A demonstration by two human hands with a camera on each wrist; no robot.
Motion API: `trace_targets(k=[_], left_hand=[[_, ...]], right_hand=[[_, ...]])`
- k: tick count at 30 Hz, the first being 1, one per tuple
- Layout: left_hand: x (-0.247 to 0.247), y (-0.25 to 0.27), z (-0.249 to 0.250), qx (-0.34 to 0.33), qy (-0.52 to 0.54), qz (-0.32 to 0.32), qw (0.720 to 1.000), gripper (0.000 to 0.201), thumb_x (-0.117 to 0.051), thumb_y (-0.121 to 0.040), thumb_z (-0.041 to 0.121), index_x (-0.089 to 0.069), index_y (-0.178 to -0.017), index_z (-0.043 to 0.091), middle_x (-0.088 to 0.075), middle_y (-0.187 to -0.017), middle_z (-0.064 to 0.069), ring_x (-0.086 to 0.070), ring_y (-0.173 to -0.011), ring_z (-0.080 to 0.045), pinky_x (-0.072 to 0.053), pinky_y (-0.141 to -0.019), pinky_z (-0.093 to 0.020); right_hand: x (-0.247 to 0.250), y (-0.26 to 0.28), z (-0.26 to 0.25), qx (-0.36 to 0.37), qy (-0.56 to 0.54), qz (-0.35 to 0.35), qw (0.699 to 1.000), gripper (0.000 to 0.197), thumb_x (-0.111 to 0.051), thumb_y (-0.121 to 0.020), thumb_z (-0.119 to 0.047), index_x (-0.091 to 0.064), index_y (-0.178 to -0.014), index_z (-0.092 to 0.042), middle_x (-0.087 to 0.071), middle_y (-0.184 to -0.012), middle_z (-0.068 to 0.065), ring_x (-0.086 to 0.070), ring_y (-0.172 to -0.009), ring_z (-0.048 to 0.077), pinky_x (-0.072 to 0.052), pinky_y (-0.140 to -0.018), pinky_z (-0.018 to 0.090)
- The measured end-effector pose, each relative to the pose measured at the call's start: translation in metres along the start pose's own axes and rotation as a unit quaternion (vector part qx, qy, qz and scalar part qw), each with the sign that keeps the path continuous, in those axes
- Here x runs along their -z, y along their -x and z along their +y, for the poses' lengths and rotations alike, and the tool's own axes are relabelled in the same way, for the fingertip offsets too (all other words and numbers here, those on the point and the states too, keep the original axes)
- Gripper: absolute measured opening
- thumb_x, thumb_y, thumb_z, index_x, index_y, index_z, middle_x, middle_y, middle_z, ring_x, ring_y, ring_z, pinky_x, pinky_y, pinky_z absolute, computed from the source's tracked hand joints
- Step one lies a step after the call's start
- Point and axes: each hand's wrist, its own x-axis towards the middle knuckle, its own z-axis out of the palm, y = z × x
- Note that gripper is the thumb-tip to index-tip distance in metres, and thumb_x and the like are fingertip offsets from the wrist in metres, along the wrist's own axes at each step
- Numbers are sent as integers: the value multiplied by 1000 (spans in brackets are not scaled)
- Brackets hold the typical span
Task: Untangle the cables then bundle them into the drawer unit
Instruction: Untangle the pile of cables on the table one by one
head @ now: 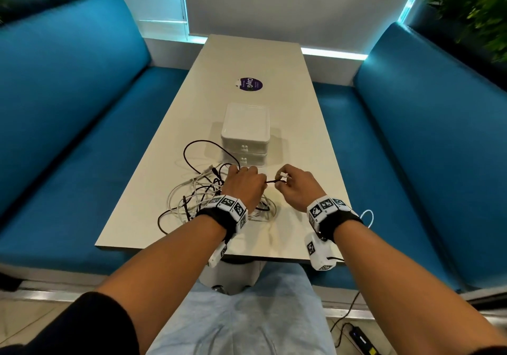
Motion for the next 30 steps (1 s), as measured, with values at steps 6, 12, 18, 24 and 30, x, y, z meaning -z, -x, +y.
trace_targets(k=[6, 12, 18, 24, 30], left_hand=[[3, 9, -12, 58, 31, 22, 998, 33, -41, -101, 38, -69, -102, 22, -61, -106, -2, -54, -108, -26, -32, -94, -43], [2, 13, -13, 81, 84, 33, 993, 32, -38, -103, 40, -64, -99, 22, -63, -107, 1, -49, -109, -26, -30, -92, -44], [-3, 19, -15, 66, 103, 25, 992, 24, -36, -98, 20, -57, -107, 27, -66, -86, 2, -56, -95, -27, -33, -86, -42], [-5, 25, -21, 54, 98, 43, 993, 25, -33, -104, 28, -55, -117, 31, -69, -86, 2, -59, -92, -25, -28, -82, -40], [-2, 24, -11, 58, 59, -9, 996, 22, -42, -96, 36, -62, -98, 29, -70, -94, 2, -50, -101, -27, -28, -86, -44]], right_hand=[[-1, -6, -9, -62, 13, 9, 998, 31, -36, -101, -25, -56, -115, -6, -65, -107, 20, -61, -94, 38, -49, -80, 37], [-13, -13, -31, -82, 3, -12, 997, 33, -36, -100, -22, -66, -109, -11, -65, -119, 13, -59, -111, 33, -47, -93, 35], [-32, -18, -53, -84, -33, -45, 995, 41, -35, -103, -38, -63, -103, -8, -66, -109, 16, -60, -105, 34, -39, -81, 33], [-39, -25, -47, -109, -79, -69, 988, 45, -39, -103, -37, -68, -93, -4, -68, -91, 14, -64, -88, 31, -44, -76, 31], [-37, -23, -40, -66, 144, -50, 986, 32, -36, -102, -23, -62, -102, -5, -65, -107, 18, -60, -103, 38, -44, -76, 35]])
